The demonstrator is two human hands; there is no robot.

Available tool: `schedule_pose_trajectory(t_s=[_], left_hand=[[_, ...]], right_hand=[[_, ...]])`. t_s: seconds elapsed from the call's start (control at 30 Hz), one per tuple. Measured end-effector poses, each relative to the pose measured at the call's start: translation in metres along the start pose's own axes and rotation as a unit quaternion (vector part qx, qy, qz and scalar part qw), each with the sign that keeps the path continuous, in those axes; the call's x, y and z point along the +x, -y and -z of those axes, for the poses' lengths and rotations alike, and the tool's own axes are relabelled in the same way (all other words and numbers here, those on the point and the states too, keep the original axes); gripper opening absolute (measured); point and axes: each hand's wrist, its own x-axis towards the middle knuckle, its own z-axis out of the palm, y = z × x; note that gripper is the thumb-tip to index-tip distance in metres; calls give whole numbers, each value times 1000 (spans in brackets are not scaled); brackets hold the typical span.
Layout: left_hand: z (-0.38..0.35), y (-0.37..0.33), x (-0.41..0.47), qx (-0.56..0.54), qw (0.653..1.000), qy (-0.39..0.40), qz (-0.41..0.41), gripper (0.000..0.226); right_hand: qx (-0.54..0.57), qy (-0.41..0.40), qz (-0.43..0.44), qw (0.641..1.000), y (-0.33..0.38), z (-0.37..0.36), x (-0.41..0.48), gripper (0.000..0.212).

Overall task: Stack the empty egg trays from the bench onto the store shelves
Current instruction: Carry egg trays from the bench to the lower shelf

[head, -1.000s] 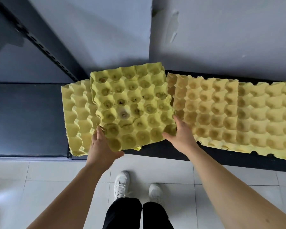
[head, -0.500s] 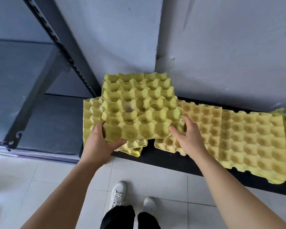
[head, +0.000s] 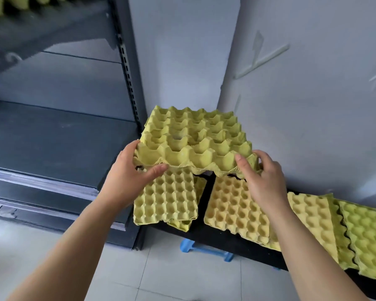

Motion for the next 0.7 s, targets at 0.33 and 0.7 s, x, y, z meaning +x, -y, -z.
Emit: schedule_pose_trajectory(t_s=[0.33,0.7], left_hand=[[175,43,-45,-25,998,-57,-5,80],[369,157,-84,11,990,-117,76,75]], right_hand=[[19,51,69,996,149,-59,-75,80],[36,172,105,979,287,-212,-161,87]])
